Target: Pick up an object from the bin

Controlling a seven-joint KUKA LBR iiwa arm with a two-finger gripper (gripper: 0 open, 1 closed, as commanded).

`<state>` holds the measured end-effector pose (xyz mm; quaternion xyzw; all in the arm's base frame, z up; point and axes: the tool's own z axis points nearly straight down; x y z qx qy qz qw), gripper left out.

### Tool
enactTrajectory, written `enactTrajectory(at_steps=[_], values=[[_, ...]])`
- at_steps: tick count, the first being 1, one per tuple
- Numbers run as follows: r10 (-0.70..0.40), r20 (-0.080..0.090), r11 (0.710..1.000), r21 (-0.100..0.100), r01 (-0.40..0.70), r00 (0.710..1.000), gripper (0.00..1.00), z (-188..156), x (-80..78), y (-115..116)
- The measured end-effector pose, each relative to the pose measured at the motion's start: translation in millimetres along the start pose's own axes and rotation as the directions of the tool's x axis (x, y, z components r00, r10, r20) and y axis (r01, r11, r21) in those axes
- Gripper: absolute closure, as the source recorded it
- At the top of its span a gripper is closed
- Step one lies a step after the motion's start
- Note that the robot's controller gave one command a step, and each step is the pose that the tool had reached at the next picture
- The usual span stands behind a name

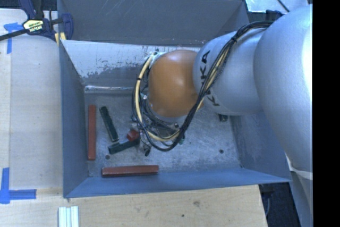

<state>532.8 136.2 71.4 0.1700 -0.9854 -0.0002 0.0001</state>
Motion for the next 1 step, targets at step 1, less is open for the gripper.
enactTrajectory(at_steps=[1], values=[[0.027, 0.011, 1.0, 0.0, -0.027, 1.0, 1.0, -167.0, -4.3, 28.0]])
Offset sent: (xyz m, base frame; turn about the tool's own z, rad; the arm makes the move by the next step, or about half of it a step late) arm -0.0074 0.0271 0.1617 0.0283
